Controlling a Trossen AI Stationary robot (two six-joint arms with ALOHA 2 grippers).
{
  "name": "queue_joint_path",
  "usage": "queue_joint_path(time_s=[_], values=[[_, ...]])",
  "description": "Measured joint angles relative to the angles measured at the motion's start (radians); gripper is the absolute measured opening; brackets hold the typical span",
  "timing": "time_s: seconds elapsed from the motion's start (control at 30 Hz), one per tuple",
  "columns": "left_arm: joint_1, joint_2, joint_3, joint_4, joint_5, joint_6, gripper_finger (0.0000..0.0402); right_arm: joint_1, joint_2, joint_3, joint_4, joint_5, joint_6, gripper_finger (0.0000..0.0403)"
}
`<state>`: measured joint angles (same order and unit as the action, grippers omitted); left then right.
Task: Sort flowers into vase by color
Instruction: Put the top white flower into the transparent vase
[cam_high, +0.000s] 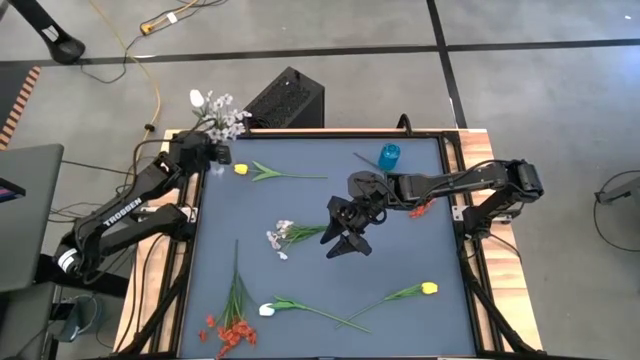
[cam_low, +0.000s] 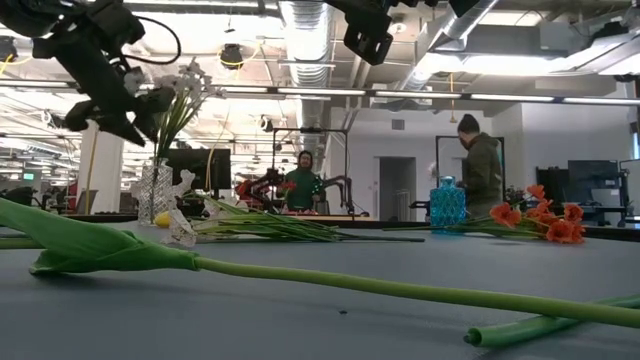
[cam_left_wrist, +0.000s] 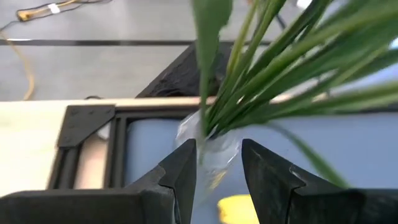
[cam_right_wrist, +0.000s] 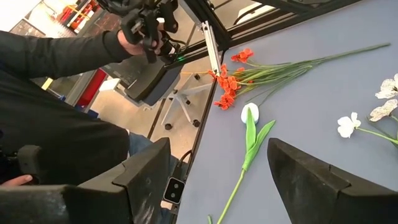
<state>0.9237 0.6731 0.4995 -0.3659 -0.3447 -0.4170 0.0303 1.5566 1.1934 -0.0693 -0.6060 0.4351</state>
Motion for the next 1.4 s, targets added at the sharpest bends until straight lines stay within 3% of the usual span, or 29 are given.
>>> queue_joint_path(time_s=[0.63,1.07,1.4], values=[[0.000,-0.103,0.000,0.019,0.054,-0.122,0.0116,-0.013,0.000,0.000,-0.001,-0.003,-0.015,0.0296],[0.000,-0.144,0.000,0.020,0.162,-0.229,0.0116,-0.013,0.000,0.000,0.002,-0.016,-0.025,0.0296],[0.000,-0.143,0.000,0.013,0.140,-0.206,0.0116,-0.013,0.000,0.000,0.001,-0.021,-0.028,0.0296]])
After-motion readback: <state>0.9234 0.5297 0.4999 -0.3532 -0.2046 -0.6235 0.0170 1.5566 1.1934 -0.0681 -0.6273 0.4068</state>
